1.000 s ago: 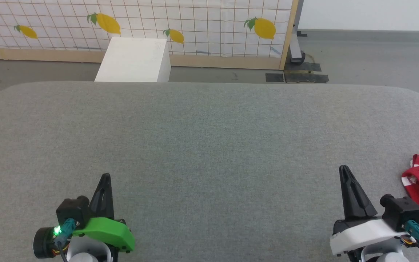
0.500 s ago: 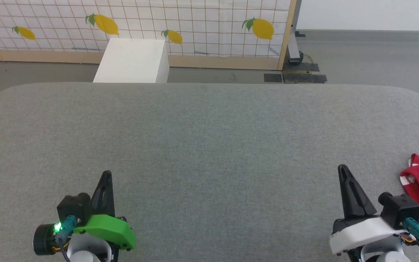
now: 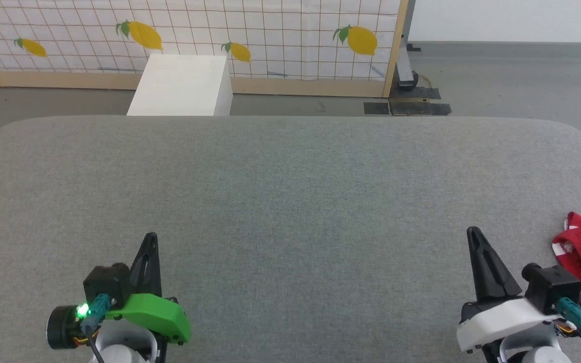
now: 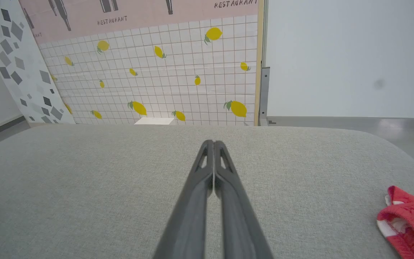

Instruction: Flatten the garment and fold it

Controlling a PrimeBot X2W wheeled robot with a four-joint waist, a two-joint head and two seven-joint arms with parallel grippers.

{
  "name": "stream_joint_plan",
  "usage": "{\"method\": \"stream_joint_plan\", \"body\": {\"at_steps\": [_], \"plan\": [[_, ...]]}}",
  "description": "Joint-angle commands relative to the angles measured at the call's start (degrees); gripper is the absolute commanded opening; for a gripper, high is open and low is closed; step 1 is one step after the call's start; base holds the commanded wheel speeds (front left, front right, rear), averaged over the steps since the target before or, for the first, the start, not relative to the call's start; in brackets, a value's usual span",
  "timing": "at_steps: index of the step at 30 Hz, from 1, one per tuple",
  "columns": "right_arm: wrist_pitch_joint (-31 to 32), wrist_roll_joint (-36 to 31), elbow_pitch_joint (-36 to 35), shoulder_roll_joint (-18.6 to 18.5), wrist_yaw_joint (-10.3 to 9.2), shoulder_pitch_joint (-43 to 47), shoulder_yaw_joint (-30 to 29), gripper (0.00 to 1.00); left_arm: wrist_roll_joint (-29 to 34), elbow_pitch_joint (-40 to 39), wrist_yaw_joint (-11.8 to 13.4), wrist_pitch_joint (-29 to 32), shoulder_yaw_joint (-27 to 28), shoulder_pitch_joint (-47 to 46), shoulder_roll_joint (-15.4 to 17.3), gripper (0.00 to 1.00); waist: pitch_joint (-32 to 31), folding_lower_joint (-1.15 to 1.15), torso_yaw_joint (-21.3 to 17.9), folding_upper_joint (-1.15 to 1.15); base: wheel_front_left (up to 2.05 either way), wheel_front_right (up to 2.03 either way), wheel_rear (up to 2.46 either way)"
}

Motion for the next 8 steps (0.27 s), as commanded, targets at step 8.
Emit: {"method": "stream_joint_plan", "body": {"at_steps": [8], "plan": [[1.1, -1.1, -1.0, 0.0, -0.03, 0.0, 0.1, 0.0, 1.3, -1.3, 0.0, 1.1, 0.4, 1.1, -0.5, 0.0, -0.1, 0.0, -0.2, 0.18, 0.0, 0.0, 0.0]]}}
